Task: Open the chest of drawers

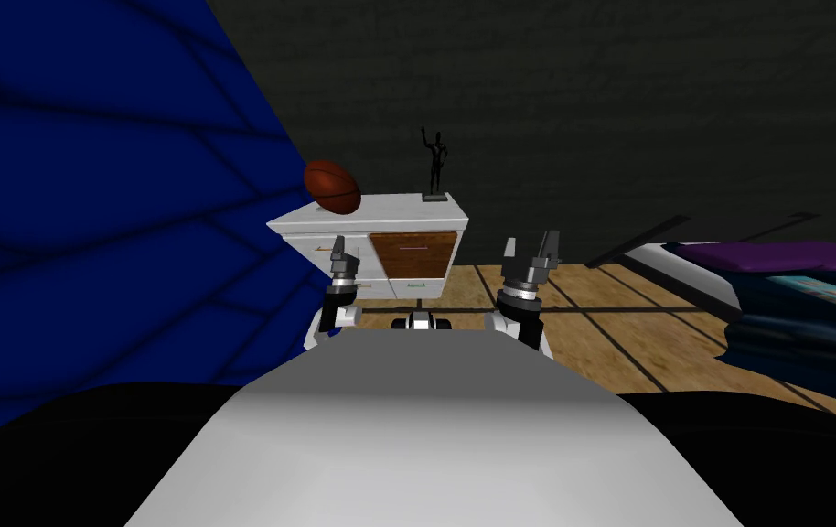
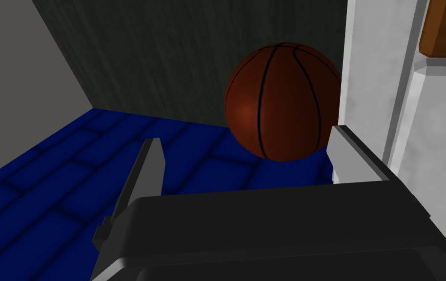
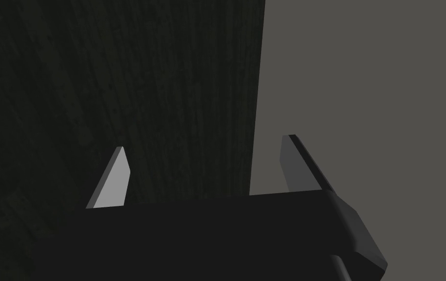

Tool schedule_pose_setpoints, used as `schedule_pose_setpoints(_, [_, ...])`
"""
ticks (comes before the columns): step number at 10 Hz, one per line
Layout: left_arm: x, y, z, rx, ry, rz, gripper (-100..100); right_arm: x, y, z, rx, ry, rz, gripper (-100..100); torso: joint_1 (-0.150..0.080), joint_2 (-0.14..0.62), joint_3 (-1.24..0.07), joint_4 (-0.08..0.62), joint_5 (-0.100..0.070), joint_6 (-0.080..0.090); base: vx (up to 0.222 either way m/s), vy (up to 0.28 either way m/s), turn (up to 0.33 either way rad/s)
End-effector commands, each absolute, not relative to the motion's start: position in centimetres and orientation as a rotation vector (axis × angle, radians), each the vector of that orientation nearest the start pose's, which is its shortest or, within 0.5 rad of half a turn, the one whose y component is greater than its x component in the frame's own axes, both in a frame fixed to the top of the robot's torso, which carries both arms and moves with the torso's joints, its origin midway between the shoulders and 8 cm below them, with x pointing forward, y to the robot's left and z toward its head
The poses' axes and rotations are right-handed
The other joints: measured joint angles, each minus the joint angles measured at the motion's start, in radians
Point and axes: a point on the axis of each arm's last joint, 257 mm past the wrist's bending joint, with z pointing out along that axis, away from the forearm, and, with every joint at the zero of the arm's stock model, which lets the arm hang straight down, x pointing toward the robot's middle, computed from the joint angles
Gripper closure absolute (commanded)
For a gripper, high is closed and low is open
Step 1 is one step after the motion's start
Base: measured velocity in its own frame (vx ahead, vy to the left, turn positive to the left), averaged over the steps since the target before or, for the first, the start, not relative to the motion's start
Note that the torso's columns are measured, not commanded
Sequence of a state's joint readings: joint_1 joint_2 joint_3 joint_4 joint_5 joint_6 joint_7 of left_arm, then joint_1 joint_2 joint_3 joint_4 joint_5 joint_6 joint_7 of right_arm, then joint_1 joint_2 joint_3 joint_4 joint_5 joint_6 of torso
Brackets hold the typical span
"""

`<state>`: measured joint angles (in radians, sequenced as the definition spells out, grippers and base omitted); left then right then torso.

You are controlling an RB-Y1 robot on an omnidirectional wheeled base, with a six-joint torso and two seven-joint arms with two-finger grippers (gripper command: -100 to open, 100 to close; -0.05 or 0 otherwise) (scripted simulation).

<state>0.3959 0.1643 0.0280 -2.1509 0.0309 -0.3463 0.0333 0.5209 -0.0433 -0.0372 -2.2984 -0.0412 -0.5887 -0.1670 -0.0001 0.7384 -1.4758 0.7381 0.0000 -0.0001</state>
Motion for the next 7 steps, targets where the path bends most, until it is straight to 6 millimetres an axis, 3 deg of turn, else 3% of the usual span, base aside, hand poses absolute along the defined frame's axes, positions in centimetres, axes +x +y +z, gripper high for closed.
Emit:
schedule_pose_setpoints(1, [41.0,28.4,-4.6,-0.748,0.874,-1.276,-100,32.1,-28.9,4.3,0.631,0.521,1.464,0,0.0,0.0,0.0,0.0,0.0,0.0,0.023,-0.041,-0.02])
schedule_pose_setpoints(7, [42.8,28.5,-9.0,-0.812,0.939,-1.248,-100,32.1,-28.9,4.3,0.631,0.521,1.464,0,0.0,0.0,0.0,0.0,0.0,0.0,0.027,-0.037,-0.021])
